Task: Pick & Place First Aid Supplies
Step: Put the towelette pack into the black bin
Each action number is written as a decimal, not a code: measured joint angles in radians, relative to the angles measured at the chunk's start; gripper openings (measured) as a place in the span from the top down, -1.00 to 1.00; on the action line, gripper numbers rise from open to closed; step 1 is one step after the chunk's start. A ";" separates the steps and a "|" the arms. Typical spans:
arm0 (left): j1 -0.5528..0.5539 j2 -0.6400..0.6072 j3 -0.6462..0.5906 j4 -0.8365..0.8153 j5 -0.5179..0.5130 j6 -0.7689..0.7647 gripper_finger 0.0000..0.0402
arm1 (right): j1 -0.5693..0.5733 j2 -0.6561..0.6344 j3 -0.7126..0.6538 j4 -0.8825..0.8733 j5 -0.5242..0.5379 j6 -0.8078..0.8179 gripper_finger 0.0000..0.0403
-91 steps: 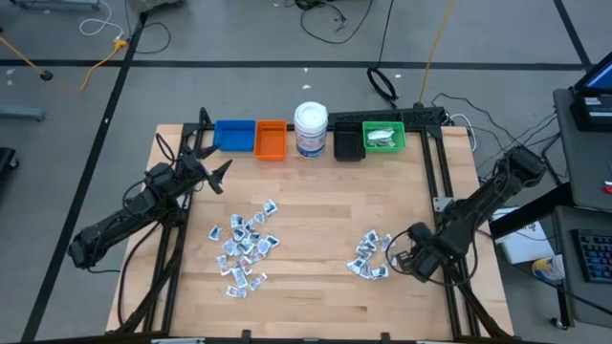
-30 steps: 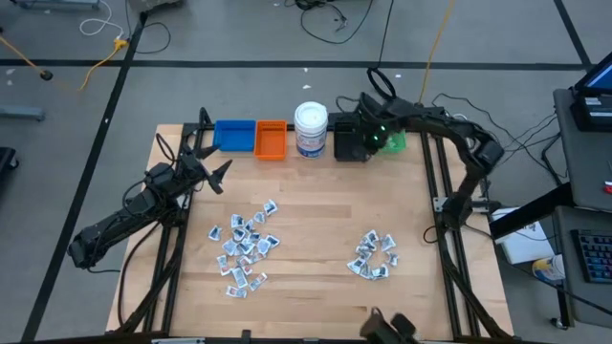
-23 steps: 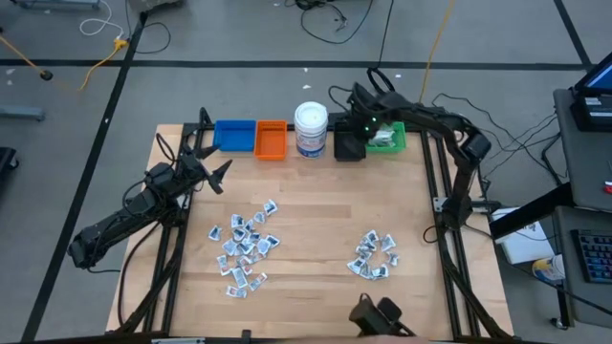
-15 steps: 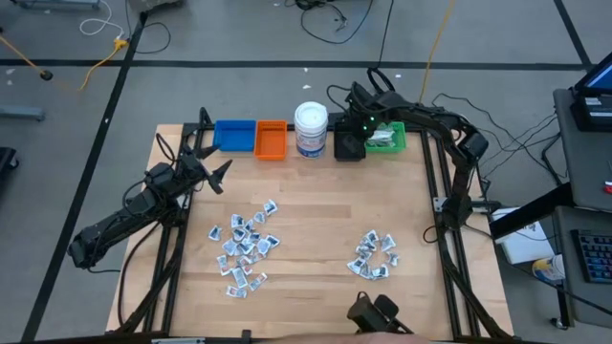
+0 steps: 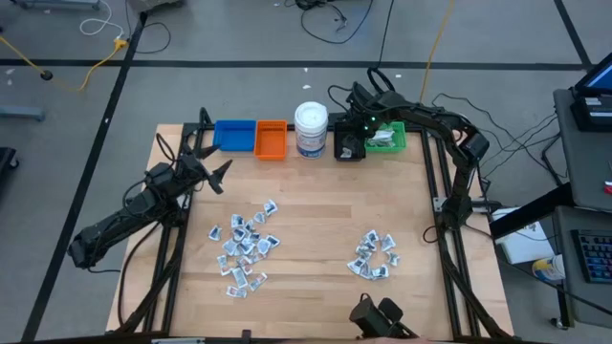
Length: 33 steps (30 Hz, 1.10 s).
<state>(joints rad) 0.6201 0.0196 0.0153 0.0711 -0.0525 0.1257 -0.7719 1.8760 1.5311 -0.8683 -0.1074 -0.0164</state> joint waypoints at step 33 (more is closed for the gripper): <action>0.000 0.000 0.000 0.000 0.000 0.000 -0.54 | 0.602 -0.593 -0.565 -0.123 0.124 0.882 0.11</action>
<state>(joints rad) 0.6205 0.0195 0.0154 0.0711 -0.0525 0.1257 -0.1698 1.2834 0.9657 -0.9913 0.0162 0.8653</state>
